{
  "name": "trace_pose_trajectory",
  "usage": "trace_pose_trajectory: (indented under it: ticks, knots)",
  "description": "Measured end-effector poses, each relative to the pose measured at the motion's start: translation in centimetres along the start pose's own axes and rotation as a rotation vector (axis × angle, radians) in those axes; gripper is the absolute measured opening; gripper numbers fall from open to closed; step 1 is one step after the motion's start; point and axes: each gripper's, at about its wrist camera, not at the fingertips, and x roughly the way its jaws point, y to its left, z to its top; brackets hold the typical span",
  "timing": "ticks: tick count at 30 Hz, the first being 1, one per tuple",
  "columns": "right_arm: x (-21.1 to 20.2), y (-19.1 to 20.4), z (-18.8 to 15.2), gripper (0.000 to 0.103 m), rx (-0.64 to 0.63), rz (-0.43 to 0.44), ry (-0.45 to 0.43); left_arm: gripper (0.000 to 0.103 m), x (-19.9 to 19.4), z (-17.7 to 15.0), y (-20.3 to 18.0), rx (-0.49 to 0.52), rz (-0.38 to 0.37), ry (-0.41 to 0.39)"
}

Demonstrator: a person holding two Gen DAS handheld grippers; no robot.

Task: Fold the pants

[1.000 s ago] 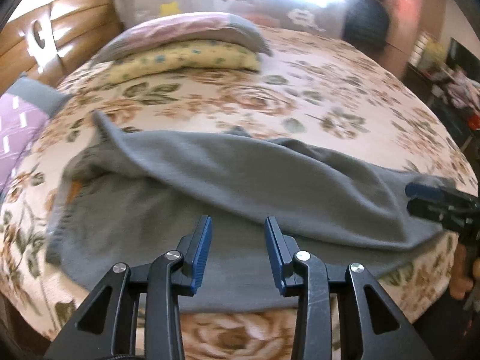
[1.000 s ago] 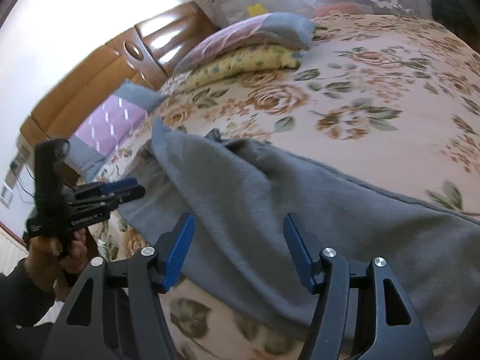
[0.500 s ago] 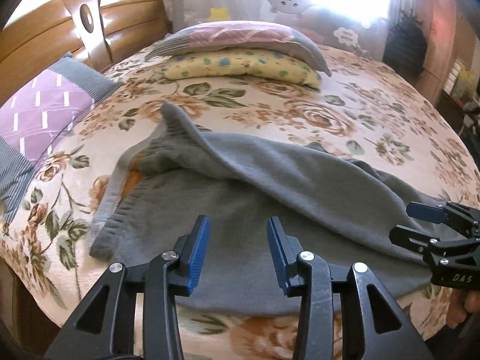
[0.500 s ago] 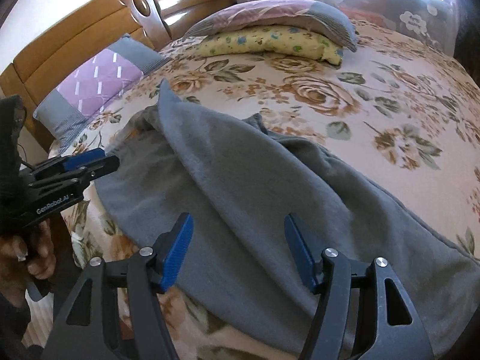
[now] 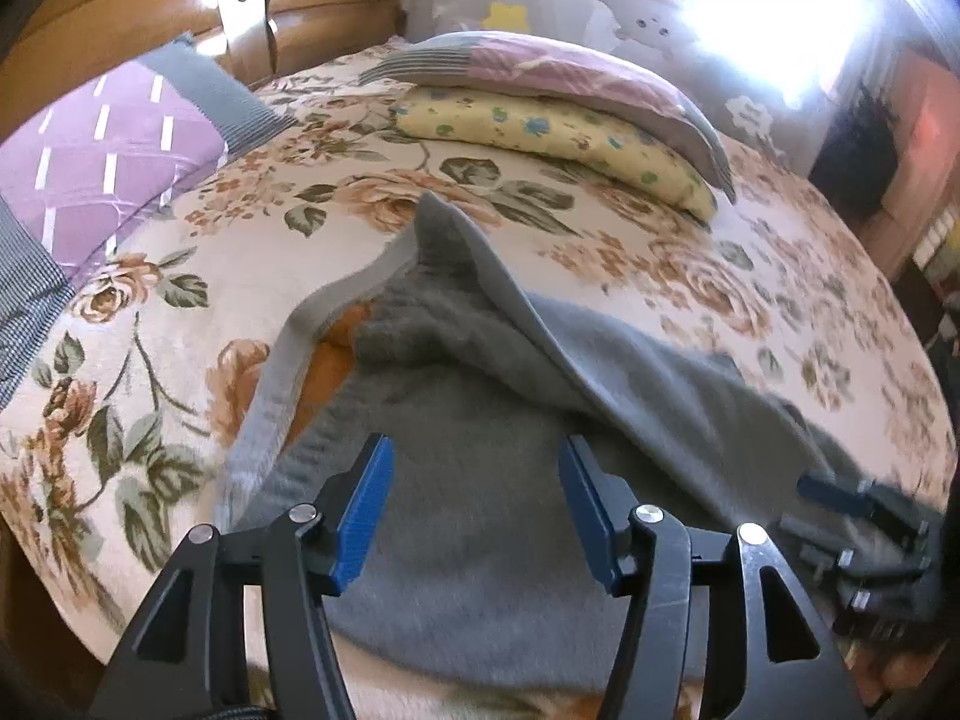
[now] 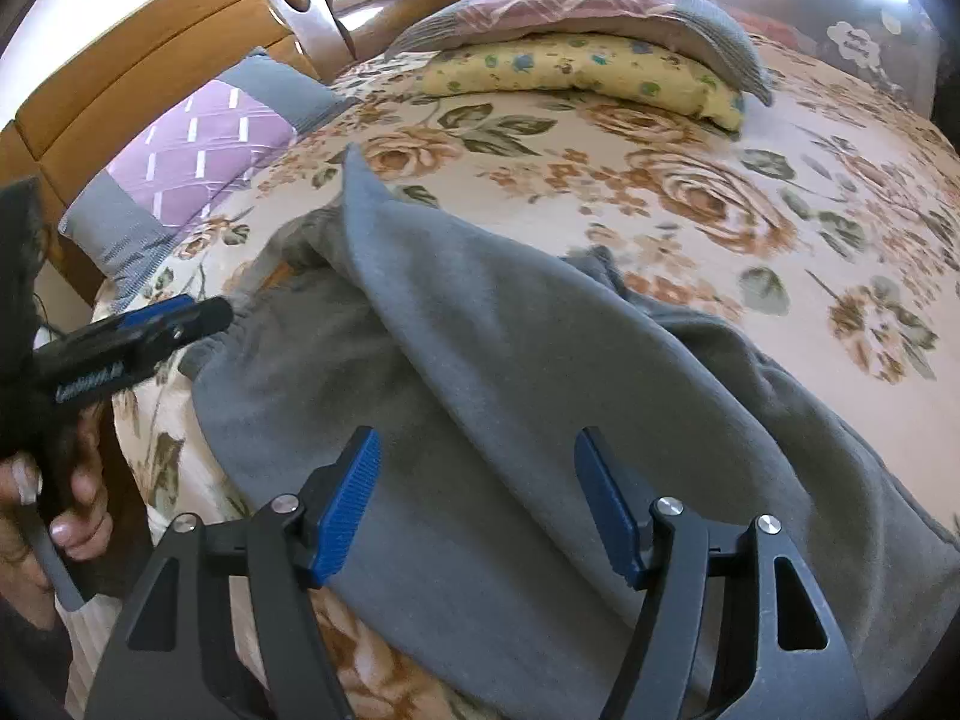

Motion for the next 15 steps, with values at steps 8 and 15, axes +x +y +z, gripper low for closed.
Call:
trace_pose_trajectory:
  ticks: [8, 15]
  knots:
    - [3.1, 1.5, 1.6, 0.068, -0.044, 0.010, 0.021, 0.065, 3.5, 5.1, 1.0, -0.071, -0.030, 0.024]
    - [5.5, 1.2, 2.4, 0.068, -0.067, -0.017, 0.057, 0.065, 8.9, 8.4, 0.3, -0.096, 0.001, 0.117]
